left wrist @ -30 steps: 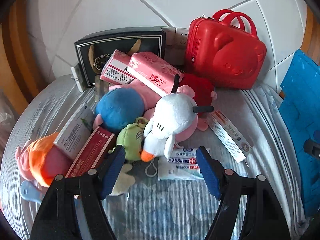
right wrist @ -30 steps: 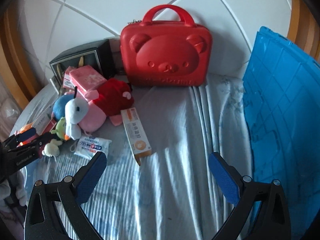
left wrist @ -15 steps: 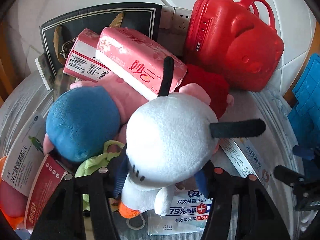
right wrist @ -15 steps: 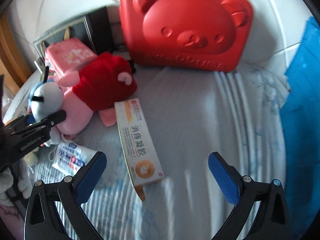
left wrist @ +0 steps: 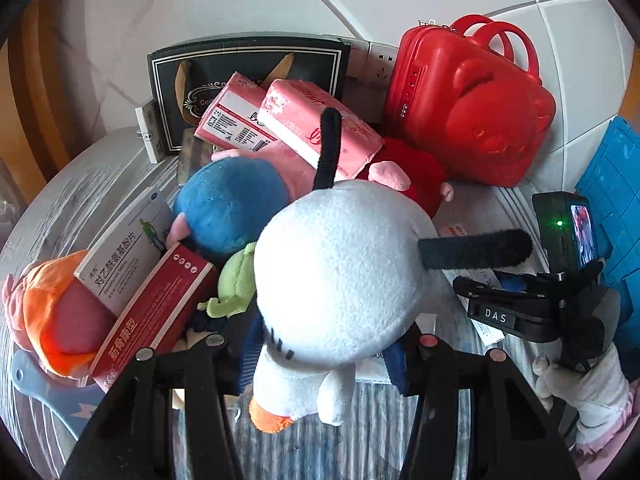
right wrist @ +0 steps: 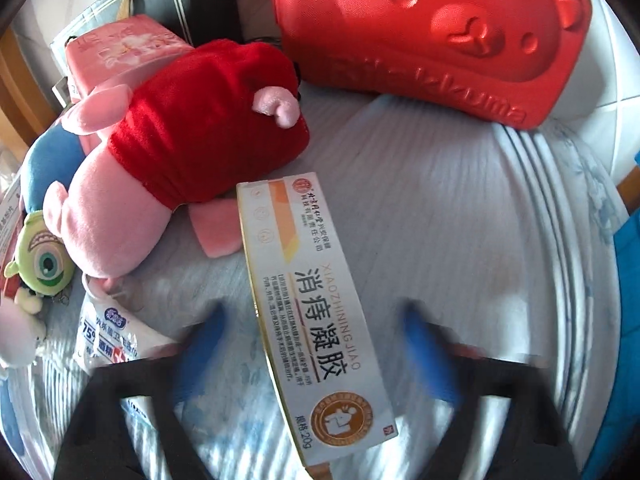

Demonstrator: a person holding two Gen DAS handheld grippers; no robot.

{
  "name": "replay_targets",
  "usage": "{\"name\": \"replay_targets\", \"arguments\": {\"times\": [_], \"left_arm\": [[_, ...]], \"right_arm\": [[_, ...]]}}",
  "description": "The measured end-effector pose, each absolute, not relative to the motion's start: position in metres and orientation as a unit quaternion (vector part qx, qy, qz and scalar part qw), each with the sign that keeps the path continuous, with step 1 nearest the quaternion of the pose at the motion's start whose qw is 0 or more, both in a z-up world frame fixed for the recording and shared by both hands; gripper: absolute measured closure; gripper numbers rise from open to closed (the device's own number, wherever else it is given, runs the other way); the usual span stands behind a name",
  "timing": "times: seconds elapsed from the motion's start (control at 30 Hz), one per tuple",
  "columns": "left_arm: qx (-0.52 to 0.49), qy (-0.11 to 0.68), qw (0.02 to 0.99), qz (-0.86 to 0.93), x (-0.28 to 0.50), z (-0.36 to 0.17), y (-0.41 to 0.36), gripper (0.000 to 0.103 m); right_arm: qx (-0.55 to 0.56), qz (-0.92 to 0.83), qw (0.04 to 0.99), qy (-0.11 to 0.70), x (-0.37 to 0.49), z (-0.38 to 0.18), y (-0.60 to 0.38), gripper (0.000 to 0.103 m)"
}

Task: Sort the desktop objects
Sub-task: 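Grasp the white plush toy with the left tool while the right tool grasps the ointment box, then carry the plush toy and ointment box to the blue bin and release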

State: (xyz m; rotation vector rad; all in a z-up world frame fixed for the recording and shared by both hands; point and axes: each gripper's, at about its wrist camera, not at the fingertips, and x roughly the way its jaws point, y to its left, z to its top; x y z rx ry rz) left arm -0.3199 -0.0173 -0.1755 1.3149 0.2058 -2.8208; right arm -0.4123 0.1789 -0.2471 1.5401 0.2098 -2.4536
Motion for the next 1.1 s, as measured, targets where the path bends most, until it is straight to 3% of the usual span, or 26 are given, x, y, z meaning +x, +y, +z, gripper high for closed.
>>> {"name": "replay_targets", "arguments": {"times": [0.23,0.63,1.1], "left_arm": [[0.413,0.069,0.009,-0.908,-0.3,-0.157,-0.016,0.053],[0.365,0.057,-0.036,-0.928,-0.213,-0.089,0.014,0.053],[0.274,0.022,-0.117,-0.954,-0.111,0.002,0.094,0.053]], "right_arm": [[0.494,-0.857,0.133,0.061,-0.362,-0.203,0.191,0.055],[0.384,-0.913,0.129,0.048,-0.245,-0.079,0.22,0.055],[0.235,-0.97,0.042,0.047,-0.1,0.035,0.298,0.055]]}}
